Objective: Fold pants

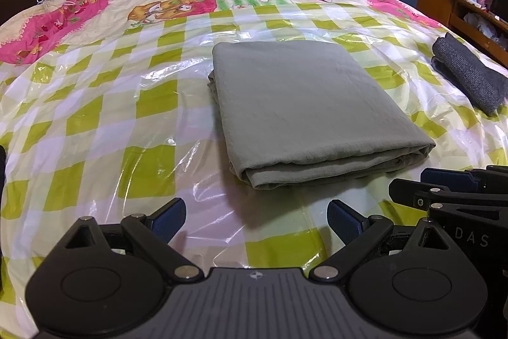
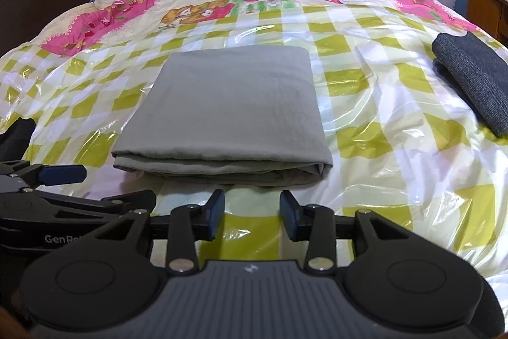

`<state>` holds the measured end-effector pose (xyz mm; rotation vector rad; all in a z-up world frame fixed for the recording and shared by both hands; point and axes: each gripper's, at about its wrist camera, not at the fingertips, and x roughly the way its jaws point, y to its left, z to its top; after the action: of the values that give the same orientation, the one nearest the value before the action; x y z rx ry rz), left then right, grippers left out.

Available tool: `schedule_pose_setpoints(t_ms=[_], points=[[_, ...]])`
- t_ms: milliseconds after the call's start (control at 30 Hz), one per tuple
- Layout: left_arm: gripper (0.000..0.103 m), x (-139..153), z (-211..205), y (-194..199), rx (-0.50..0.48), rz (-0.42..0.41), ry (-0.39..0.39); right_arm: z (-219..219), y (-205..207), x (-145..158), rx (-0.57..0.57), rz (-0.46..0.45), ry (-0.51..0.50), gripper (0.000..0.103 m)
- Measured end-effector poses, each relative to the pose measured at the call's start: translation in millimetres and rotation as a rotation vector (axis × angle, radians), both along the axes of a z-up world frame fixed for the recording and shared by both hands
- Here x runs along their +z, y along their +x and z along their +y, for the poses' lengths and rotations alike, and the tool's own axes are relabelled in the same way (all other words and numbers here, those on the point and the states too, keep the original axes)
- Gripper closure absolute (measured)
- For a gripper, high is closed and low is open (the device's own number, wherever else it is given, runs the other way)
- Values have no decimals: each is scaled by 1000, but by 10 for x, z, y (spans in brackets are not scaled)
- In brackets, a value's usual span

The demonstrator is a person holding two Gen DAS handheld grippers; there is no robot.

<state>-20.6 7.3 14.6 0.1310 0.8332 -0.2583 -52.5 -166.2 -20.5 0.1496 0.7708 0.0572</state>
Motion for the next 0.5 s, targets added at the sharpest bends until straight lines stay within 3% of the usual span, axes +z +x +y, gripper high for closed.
schedule_pose_setpoints(t_ms=[500], points=[[0,-11,1,15,-12,18,-26,-1,6,-12,-12,9,-14,64]])
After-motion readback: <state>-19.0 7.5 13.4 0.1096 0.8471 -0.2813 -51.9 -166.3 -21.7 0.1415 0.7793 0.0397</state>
